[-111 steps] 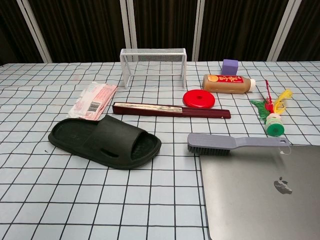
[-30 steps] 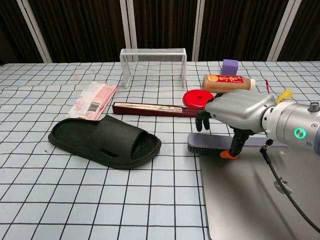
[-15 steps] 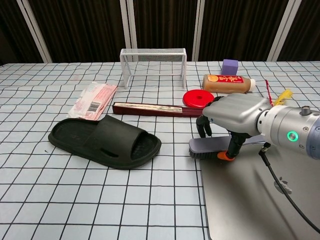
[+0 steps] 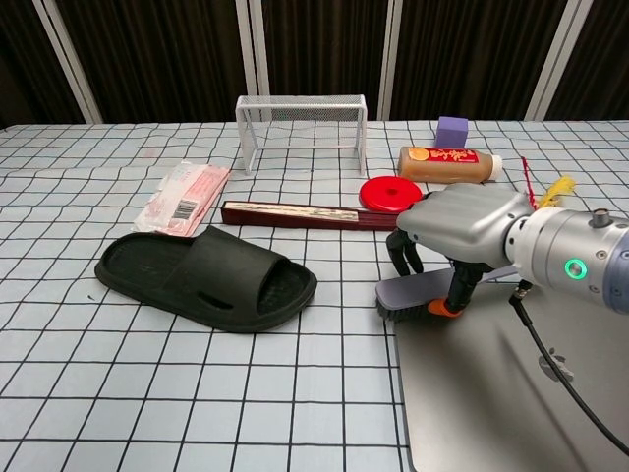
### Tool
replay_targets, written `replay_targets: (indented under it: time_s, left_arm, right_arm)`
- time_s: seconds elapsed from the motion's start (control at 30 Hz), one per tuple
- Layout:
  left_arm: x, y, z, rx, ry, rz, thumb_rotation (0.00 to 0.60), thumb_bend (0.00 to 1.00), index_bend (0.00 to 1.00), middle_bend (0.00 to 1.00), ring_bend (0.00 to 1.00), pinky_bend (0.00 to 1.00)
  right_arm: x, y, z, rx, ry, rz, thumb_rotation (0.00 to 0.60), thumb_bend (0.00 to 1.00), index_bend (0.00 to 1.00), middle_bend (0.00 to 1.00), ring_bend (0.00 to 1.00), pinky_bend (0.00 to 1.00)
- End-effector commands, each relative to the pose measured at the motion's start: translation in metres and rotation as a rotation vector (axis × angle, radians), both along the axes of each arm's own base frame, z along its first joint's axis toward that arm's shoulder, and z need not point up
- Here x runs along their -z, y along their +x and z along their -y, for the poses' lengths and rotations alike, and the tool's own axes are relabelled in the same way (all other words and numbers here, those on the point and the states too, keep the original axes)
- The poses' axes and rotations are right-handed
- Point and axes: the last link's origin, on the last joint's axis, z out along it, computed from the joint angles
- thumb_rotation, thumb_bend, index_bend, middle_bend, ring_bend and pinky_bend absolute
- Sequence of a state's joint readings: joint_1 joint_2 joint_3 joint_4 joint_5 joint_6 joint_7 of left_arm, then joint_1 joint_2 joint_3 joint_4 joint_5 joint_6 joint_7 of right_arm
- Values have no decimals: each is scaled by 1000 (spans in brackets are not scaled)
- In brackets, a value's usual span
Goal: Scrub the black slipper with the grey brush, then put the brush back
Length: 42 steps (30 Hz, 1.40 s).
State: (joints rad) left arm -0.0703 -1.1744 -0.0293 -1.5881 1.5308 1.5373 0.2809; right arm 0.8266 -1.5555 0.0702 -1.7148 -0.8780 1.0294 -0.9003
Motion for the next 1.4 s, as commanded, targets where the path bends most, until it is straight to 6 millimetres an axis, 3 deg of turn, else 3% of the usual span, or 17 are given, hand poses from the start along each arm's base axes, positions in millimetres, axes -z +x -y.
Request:
replay_targets:
  time_s: [0.03,0.23,0.33,0.67,0.77,0.83,0.9,1.13,1.3,1.4]
  left_arm:
    - [0,0,0,-1,-1,1,600,69,0,0,0,0]
    - [-1,-2,1,-5,2,0,600,69,0,0,0,0]
    - [0,-2,2,-5,-3,-2,600,69,0,0,0,0]
    - [4,0,2,-3,-20,-3,600,70,0,0,0,0]
    - [9,1,0,2,-46,-1,600,200,0,0,0,0]
    - [15,2,-1,10,-81,9,600,396,0,0,0,0]
    - [26,7,-2,30,-147,23,600,494,0,0,0,0]
    - [43,29,-21,169,-234,35,600,708,35,47,0,0]
    - [49,41,-46,210,-296,22,600,746,106,117,21,0]
    - [57,48,-58,219,-349,21,600,650,113,123,25,15]
  right_arm:
    - [0,1,0,-5,-1,-1,600,356,537,476,233,198]
    - [0,4,-1,-38,-19,21,600,448,695,607,448,474]
    - [0,4,-2,-50,-18,50,600,507,736,644,493,546]
    - [-4,1,-4,-83,-12,90,600,618,775,688,541,589]
    - [-7,0,-6,-90,-12,101,600,648,785,697,552,598]
    - [-9,1,-6,-99,-18,106,600,651,786,698,553,598]
    - [-12,2,-6,-103,-23,110,600,651,785,698,553,598]
    - [-15,23,-11,-133,-21,149,600,651,785,698,553,599]
    - [-16,42,-13,-154,-21,166,600,651,785,698,553,600]
    - [-17,50,-12,-162,-22,174,600,651,785,698,553,601]
